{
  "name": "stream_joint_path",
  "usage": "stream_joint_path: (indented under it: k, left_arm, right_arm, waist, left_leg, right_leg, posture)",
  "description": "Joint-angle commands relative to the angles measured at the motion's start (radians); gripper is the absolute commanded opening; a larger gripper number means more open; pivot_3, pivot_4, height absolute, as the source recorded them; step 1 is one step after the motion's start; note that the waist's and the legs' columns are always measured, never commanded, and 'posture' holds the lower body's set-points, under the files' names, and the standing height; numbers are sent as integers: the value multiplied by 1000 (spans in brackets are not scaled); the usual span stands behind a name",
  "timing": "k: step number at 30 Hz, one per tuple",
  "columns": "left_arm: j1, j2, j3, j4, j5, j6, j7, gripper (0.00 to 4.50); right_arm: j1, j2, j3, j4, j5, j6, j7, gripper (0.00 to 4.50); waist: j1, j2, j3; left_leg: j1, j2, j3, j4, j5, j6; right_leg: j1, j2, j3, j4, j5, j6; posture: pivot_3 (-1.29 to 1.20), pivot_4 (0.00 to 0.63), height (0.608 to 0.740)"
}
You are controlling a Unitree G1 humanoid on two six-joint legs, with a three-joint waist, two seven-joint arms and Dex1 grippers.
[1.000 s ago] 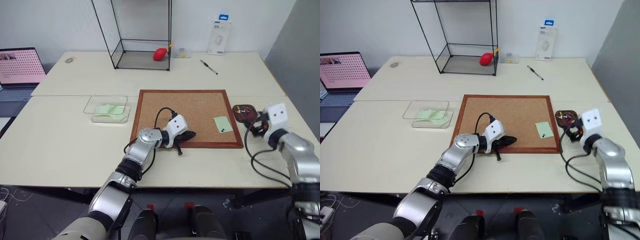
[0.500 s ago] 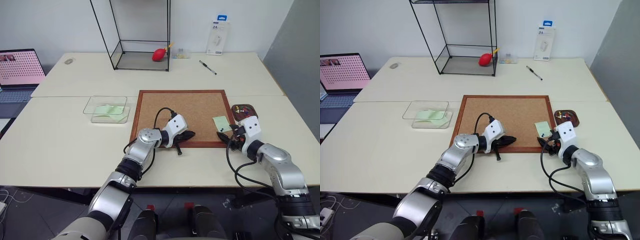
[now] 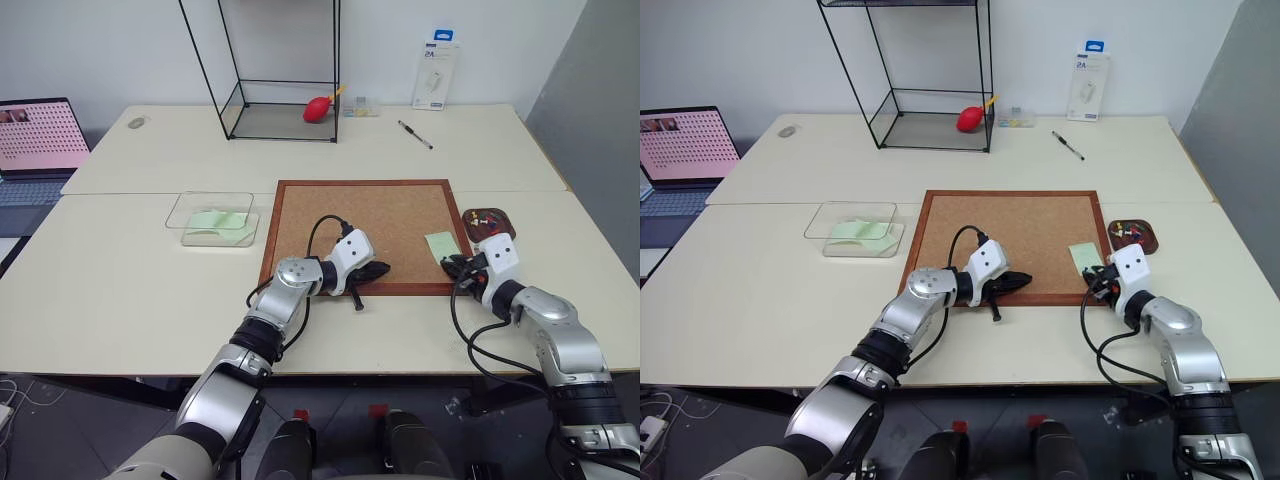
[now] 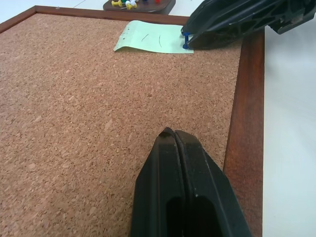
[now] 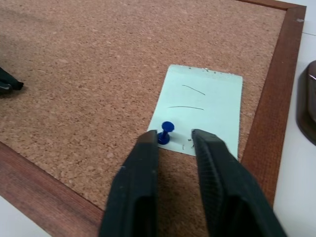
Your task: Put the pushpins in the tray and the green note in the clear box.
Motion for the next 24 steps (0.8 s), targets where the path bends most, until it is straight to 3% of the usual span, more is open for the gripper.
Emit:
stream_joint_path:
  k: [1,24]
  left_arm:
    - [45,7,-32,35,33,31,-5,0]
    - [44,-2,-19,47,29,34,14,0]
  right_arm:
    - [-23,4,-22,-13,7,-17,-5,39]
    - [-30,-71,-17,-245,25,-27,67,17]
  waist:
    - [0,0,0]
    - [0,0,0]
  left_leg:
    - [0,0,0,0,0,0]
    - [-1,0,0,-1,0,0]
  right_leg:
    - [0,0,0,0,0,0]
    - [-1,0,0,-1,0,0]
  posture:
    - [0,150,740]
    - [0,150,740]
